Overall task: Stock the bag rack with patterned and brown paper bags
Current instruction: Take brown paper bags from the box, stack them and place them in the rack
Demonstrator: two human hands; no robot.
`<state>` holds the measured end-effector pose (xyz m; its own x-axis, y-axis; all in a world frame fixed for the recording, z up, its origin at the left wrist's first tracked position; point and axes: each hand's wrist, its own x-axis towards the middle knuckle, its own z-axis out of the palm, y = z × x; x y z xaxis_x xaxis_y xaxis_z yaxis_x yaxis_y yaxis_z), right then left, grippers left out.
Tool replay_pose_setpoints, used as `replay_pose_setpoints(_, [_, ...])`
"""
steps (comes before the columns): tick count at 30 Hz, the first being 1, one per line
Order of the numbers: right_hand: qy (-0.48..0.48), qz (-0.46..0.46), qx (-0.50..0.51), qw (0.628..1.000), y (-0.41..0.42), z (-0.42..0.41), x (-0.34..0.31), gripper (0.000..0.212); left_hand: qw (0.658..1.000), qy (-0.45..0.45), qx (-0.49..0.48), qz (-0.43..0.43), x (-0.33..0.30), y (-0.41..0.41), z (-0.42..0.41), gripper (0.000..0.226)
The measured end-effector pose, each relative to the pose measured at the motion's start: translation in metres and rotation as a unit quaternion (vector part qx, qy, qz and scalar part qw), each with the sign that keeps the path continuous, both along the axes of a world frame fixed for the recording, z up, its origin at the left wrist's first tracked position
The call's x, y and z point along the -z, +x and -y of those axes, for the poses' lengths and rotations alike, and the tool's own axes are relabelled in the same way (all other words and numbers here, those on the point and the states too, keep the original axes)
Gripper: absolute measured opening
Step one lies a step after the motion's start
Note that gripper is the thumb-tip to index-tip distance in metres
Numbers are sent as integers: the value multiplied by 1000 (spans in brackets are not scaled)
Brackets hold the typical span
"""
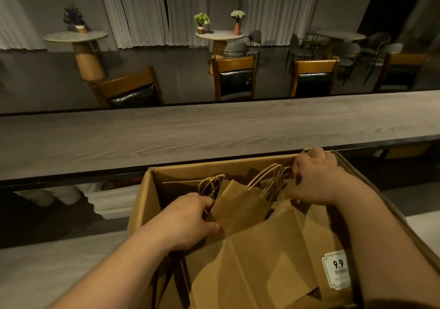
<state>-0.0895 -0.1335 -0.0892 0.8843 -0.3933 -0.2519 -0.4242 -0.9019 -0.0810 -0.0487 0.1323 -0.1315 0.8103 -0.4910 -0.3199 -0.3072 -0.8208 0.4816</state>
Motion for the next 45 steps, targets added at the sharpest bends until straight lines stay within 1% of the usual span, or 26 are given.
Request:
replay_pose_setpoints(2, [30,32,58,997,2,6,-1,66,999,-21,-6,26,0,3,0,15])
replay_pose_setpoints(4, [87,52,112,989,1,17,-2,76,996,-68,-38,40,-3,4,-1,11])
replay_pose_setpoints(6, [123,2,98,988,-3,26,-2,80,987,-131,-88,43,-7,4,-1,13])
replay_pose_setpoints(8, [118,-56,62,989,-9,25,0,80,977,-169,-118,57,-10,3,-1,16])
replay_pose_setpoints(10, [101,-73,40,991,-10,24,0,81,975,-177,-118,69,-14,-1,0,29])
replay_pose_setpoints(12, [75,-80,31,994,-10,26,-2,83,974,-181,-119,67,-17,-2,0,57])
replay_pose_setpoints(14, [74,-97,28,992,-12,32,-5,68,976,-176,-108,63,-19,-3,-2,85])
replay_pose_setpoints(15, [87,-106,30,990,-14,34,-7,56,976,-181,-96,68,-19,-3,-4,87])
replay_pose_setpoints(16, [101,-111,29,988,-14,35,-9,44,975,-193,-83,74,-19,-2,-4,80])
replay_pose_setpoints(18, [96,-106,7,990,-16,31,-12,28,972,-204,-70,90,-16,0,-5,55])
replay_pose_setpoints(20, [96,-88,-9,991,-16,24,-13,14,970,-203,-78,110,-16,2,-8,44])
replay_pose_setpoints(24, [135,-76,-39,987,-17,21,-15,9,966,-220,-76,114,-11,5,-9,26])
replay_pose_setpoints(26, [185,-27,-47,981,-16,21,-17,9,970,-212,-61,97,-10,4,-9,24])
replay_pose_setpoints(27, [224,6,-39,974,-15,19,-19,12,971,-216,-52,86,-11,4,-9,28])
replay_pose_setpoints(28, [277,45,-16,960,-12,17,-20,16,972,-219,-40,72,-12,3,-8,36])
replay_pose_setpoints(29, [348,83,23,933,-8,13,-21,18,975,-215,-25,55,-13,3,-9,46])
replay_pose_setpoints(30, [434,106,75,891,-3,9,-21,20,978,-203,-11,38,-14,3,-9,59])
replay_pose_setpoints(31, [525,117,126,834,1,3,-20,21,981,-190,2,30,-14,4,-8,71])
replay_pose_setpoints(32, [609,119,167,766,5,-4,-19,21,984,-175,8,27,-13,5,-8,78])
replay_pose_setpoints(33, [673,122,196,702,9,-13,-18,20,986,-166,7,26,-12,6,-7,80])
replay_pose_setpoints(34, [718,128,216,650,12,-22,-16,18,986,-167,6,26,-10,6,-7,75])
replay_pose_setpoints(36, [770,154,228,575,16,-36,-13,21,981,-189,1,35,-8,8,-8,56])
replay_pose_setpoints(38, [791,191,236,532,17,-44,-17,27,973,-229,-21,37,-10,7,-7,39])
replay_pose_setpoints(39, [795,208,245,514,15,-45,-21,27,967,-251,-36,37,-11,6,-7,40])
replay_pose_setpoints(43, [810,285,237,454,12,-56,-28,24,945,-319,-49,54,-11,4,-8,65])
replay_pose_setpoints(45, [831,288,195,433,10,-70,-26,27,940,-338,-30,31,-11,2,-8,74])
